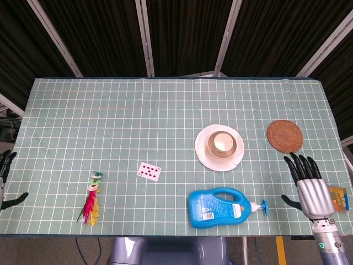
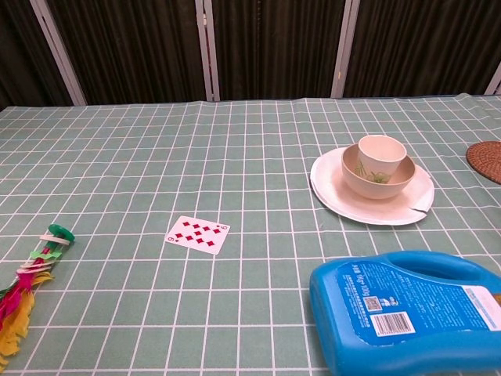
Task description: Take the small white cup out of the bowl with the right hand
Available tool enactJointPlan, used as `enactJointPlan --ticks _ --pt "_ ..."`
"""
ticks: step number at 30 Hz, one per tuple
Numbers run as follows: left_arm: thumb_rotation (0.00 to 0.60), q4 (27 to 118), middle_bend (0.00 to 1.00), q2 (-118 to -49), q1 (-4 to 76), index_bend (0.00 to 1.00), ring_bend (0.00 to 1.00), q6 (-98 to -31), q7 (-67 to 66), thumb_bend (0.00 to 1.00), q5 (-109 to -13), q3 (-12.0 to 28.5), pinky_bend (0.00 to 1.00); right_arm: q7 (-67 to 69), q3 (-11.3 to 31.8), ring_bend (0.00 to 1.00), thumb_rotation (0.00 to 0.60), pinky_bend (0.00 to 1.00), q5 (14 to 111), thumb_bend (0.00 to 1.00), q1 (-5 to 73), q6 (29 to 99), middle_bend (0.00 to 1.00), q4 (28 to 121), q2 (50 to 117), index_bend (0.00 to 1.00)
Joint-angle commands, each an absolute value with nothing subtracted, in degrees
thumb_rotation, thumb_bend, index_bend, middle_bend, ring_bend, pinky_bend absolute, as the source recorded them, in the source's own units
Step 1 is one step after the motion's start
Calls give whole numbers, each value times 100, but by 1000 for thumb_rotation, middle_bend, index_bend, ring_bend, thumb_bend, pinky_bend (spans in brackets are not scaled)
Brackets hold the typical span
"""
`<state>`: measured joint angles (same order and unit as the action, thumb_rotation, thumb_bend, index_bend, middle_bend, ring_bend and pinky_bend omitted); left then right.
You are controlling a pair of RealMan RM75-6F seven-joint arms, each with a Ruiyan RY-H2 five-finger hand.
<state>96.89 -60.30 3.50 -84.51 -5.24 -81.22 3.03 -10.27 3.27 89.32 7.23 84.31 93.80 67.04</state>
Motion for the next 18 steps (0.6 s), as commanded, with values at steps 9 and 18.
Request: enactJointPlan --ticks 9,18 --pt "600 9714 0 -6011 321 0 0 -8504 -508 0 -8098 321 0 -1650 941 0 600 0 8865 81 1596 7832 6 9443 7346 228" --pt "600 9684 0 -6009 350 0 0 -8433 -461 0 -8085 322 0 -2198 1518 0 600 0 7753 152 2438 6910 88 8849 8226 443"
